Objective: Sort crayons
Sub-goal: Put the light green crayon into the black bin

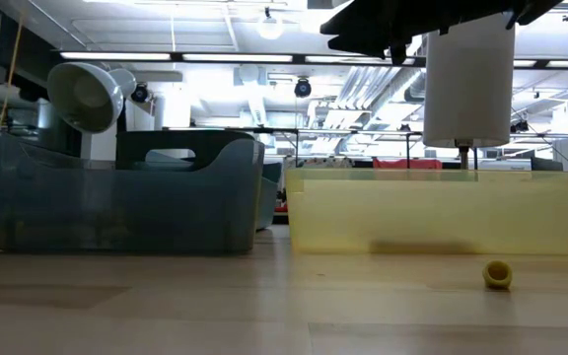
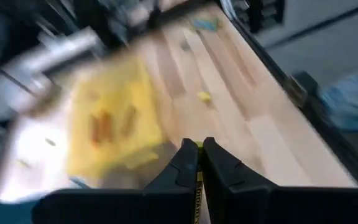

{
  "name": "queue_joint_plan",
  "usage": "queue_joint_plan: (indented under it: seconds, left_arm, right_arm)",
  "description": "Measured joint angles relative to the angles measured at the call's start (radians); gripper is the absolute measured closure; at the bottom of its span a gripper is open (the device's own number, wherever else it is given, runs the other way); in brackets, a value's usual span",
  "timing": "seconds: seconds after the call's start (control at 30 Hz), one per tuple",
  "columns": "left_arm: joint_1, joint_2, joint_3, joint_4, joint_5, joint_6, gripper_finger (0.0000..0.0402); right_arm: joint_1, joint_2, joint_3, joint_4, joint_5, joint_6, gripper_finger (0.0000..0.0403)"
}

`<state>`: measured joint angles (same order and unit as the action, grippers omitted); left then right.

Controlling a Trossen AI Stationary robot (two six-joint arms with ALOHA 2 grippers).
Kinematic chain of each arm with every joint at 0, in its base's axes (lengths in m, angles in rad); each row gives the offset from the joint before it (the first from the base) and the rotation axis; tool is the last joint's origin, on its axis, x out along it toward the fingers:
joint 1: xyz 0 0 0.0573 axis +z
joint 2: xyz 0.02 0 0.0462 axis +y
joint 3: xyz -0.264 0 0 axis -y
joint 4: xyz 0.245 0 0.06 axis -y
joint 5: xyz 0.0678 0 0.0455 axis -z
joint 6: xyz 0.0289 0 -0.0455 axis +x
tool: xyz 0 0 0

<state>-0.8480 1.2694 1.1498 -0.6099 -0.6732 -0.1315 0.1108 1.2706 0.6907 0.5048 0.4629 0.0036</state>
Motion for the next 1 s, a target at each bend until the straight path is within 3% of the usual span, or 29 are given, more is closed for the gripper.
queue_joint_plan:
  seconds: [0.17,0.33,0.5,0.77,0.87,1.0]
  left_arm:
    - [0.042,-0.095,-0.085,0.169,-0.027,0.163,0.0401]
    - [0.106,-0.147,-0.206,0.277,0.025,0.181,0.0401]
    - [0.162,-0.156,-0.354,0.473,0.103,0.195,0.0401]
    - [0.273,-0.157,-0.527,0.770,0.134,0.390,0.0401]
    - [0.359,-0.157,-0.579,0.809,0.217,0.382,0.0401]
    - [0.467,-0.157,-0.629,0.800,0.338,0.258,0.0401]
  right_arm:
    - [0.000,0.000,0.000,-0.002,0.000,-0.001,0.0204]
    - [0.000,0.000,0.000,-0.012,0.000,-0.002,0.0204]
    - [0.000,0.000,0.000,-0.014,0.000,-0.002,0.0204]
    - [0.000,0.000,0.000,-0.055,0.005,-0.003,0.0204]
    - [-0.005,0.000,0.000,-0.086,0.005,-0.008,0.0204]
    - [-0.026,0.000,0.000,-0.104,0.004,-0.003,0.0204]
